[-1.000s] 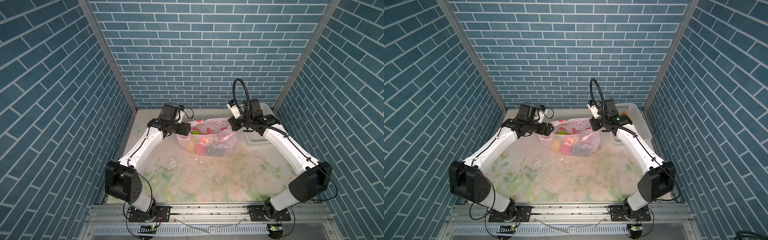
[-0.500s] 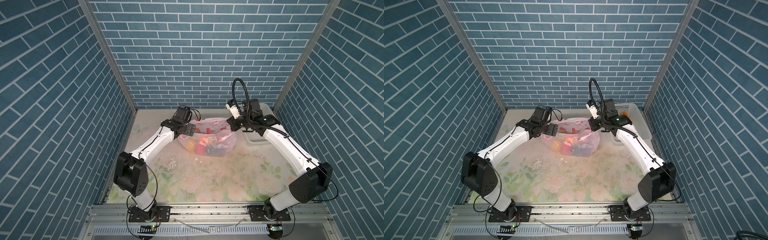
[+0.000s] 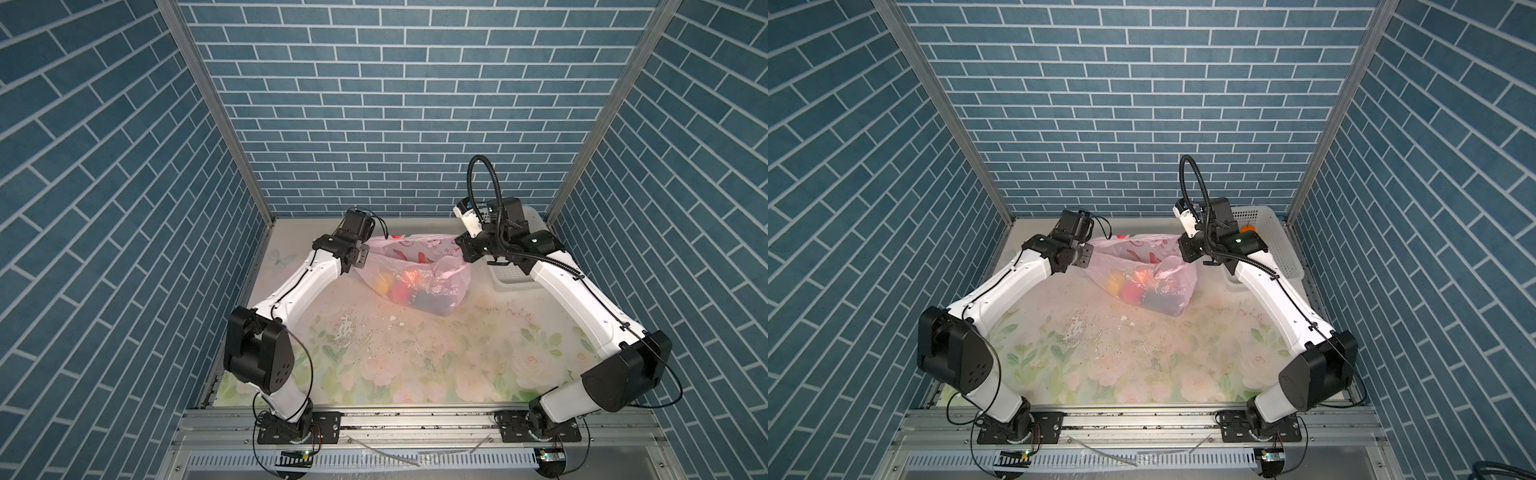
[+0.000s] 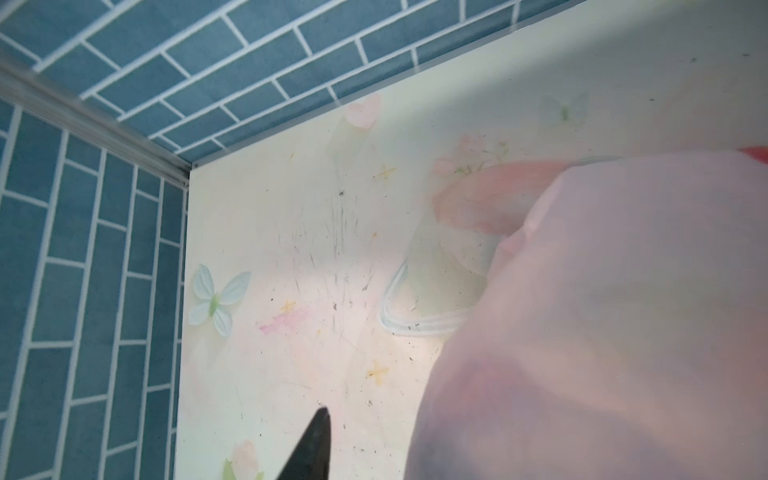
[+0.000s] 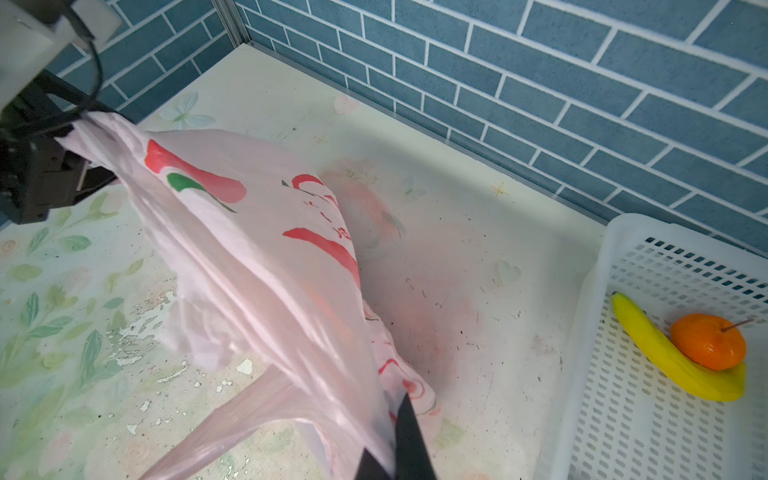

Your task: Untie the knot of the plastic bag and take out the fruit

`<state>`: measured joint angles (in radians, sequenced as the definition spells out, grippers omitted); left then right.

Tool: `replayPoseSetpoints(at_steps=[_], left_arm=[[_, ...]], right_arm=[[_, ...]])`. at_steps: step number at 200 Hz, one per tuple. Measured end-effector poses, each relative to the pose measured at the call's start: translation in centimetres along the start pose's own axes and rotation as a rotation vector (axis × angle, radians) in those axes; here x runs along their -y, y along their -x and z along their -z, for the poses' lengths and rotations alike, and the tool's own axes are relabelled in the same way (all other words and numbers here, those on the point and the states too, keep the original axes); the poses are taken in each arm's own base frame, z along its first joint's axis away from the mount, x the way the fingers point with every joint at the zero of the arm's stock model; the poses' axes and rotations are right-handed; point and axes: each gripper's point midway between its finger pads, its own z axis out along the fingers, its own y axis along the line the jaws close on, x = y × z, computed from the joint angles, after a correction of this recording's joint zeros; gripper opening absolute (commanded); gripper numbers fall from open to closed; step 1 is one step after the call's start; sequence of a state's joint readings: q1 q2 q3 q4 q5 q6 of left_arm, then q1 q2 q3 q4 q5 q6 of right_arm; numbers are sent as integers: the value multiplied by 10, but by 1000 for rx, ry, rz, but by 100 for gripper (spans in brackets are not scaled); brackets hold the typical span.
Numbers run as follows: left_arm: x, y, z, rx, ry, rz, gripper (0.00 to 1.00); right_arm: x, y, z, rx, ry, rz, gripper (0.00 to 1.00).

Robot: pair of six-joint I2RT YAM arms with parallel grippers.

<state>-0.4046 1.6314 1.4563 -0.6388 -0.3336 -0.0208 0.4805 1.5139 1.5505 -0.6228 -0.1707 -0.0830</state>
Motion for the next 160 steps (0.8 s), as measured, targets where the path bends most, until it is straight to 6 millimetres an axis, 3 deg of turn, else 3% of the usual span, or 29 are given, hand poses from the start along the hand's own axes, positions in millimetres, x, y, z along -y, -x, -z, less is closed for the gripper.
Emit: replayPoseSetpoints(at_steps=[13,21,28,48,69,114,160], left_arm=[[4,5,7,24,-44,-3,49],[7,8,10,40,-70,-4,73],[9,11,12,50,-89,-7,82],[16,18,15,79,-133,1,93],[20,26,16,111,-159,2,97],[19,40,10,153,-138,1,95],[17,53,-2,198,-93,-12,56]], right_arm=[[0,0,0,0,-1,-1,0],[0,0,0,1,1,-1,0],[0,0,0,1,2,-1,0],[-2,0,0,2,12,-1,0],[-4,1,0,4,24,-1,0],[-7,2,2,12,39,0,0],[-9,2,4,15,52,0,0]])
